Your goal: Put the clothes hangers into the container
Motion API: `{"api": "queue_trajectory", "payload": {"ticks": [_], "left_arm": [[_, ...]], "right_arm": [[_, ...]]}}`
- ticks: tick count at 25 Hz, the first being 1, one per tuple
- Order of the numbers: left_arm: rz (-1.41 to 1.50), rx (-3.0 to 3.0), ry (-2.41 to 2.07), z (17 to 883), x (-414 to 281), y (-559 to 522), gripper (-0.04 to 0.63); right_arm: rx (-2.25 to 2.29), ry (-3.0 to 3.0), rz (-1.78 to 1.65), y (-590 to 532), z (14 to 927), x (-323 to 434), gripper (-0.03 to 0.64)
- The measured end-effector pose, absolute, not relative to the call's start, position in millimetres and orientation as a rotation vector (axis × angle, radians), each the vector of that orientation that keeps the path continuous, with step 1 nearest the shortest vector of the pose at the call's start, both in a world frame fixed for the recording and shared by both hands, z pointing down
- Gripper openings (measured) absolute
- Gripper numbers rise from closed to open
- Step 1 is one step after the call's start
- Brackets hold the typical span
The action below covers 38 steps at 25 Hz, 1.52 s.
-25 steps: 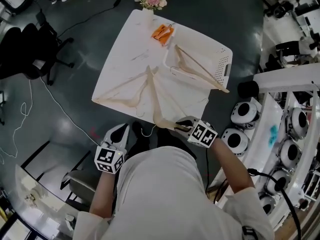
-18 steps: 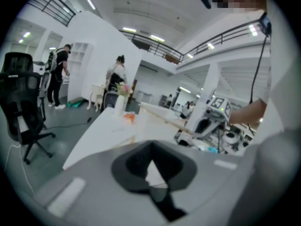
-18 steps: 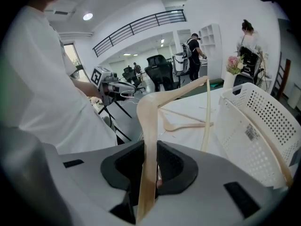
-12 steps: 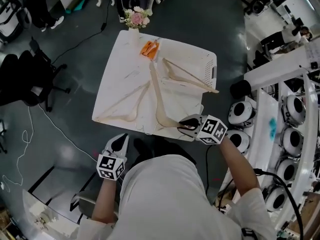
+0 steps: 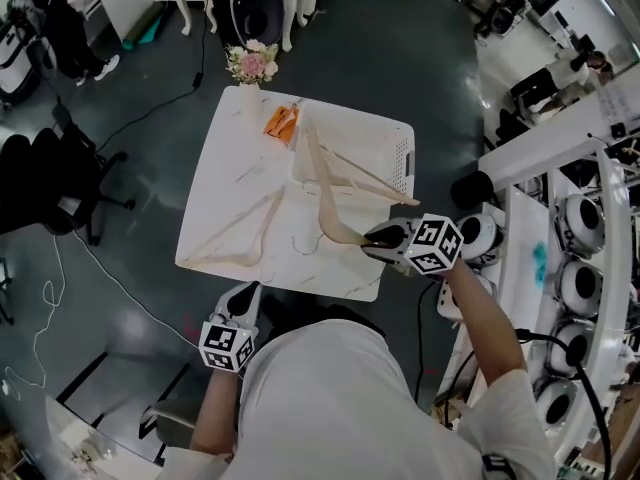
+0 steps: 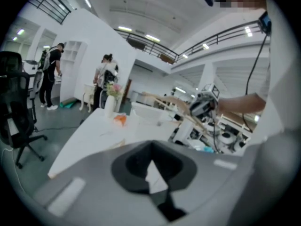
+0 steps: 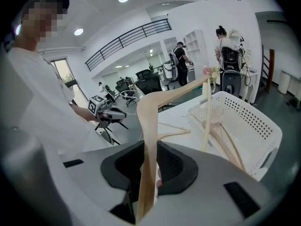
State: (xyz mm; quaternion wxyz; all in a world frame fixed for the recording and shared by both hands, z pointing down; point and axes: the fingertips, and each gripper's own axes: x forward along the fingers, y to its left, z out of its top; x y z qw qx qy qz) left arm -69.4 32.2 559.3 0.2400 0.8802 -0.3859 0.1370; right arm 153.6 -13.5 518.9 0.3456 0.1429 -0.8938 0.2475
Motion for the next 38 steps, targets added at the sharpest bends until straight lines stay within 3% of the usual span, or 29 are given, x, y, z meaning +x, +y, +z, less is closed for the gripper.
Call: {"api": "queue_trajectory", "payload": {"ticks": [18,38], "left_arm": [[0.387,2.345,-1.144,559,-48,7,0.003],[0.422,2.254,-1.201,570,-40,-1,0.003]], "right_arm": [[0.103,-1.998,0.909,-114,554,228,0.077],[0.054,-1.823,0.975,-160,630,235,0.078]]}}
